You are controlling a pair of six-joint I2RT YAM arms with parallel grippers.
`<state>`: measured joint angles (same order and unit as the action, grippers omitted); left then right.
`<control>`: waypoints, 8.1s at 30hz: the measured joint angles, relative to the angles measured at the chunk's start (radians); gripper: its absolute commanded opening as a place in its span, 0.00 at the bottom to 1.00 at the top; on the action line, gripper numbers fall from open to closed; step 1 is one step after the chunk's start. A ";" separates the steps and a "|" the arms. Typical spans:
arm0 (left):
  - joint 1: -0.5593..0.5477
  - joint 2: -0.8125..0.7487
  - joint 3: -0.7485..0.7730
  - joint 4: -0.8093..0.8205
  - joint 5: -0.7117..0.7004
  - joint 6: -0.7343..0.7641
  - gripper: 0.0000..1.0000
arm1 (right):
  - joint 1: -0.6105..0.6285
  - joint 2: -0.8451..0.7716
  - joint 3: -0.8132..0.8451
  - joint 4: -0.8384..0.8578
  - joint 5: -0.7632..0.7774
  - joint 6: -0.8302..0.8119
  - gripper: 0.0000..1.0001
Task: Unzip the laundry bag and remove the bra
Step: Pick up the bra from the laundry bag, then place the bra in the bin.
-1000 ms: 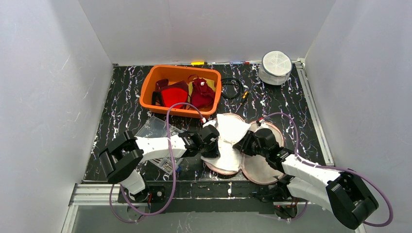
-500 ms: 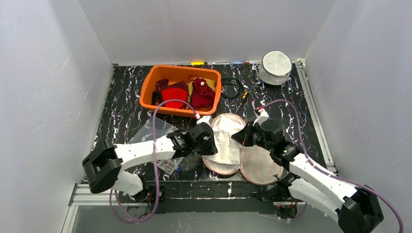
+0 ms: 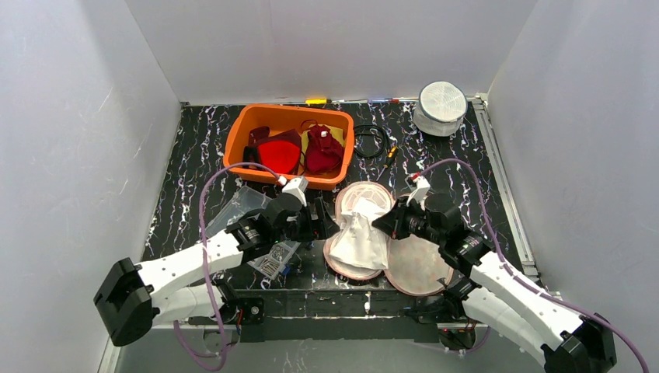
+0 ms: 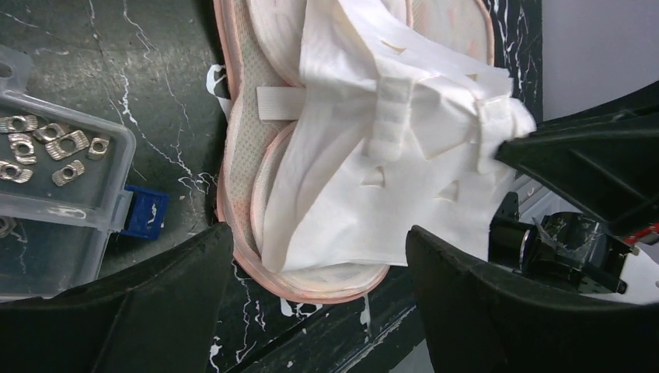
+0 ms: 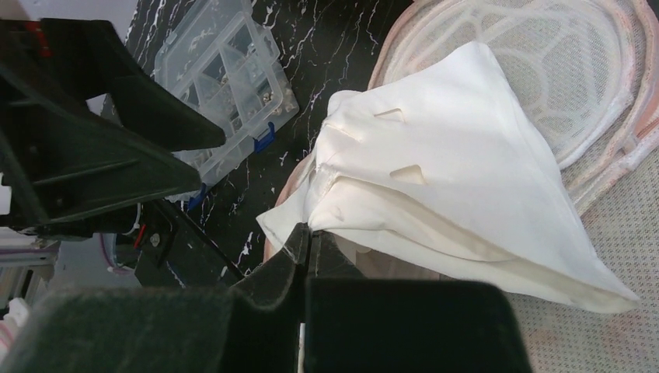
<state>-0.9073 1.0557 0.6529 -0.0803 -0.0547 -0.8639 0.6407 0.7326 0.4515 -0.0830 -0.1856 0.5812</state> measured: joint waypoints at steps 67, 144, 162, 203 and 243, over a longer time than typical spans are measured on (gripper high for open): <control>0.023 0.124 -0.095 0.336 0.285 0.250 0.81 | 0.000 -0.195 -0.168 -0.039 -0.054 0.048 0.01; 0.021 0.599 0.089 0.346 0.467 0.259 0.59 | 0.000 -0.199 -0.368 0.109 -0.047 0.209 0.01; 0.022 0.641 0.093 0.365 0.487 0.249 0.00 | 0.000 -0.169 -0.390 0.120 -0.038 0.236 0.39; 0.018 0.428 0.141 0.020 0.374 0.309 0.37 | 0.000 -0.294 -0.037 -0.347 0.097 0.094 0.99; 0.052 0.074 0.710 -0.380 -0.095 0.456 0.00 | 0.000 -0.335 0.188 -0.394 0.164 0.014 0.99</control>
<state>-0.8551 1.1297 1.3624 -0.4606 -0.1501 -0.4080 0.6407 0.3973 0.6392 -0.4767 -0.0212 0.5949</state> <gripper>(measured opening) 0.037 0.984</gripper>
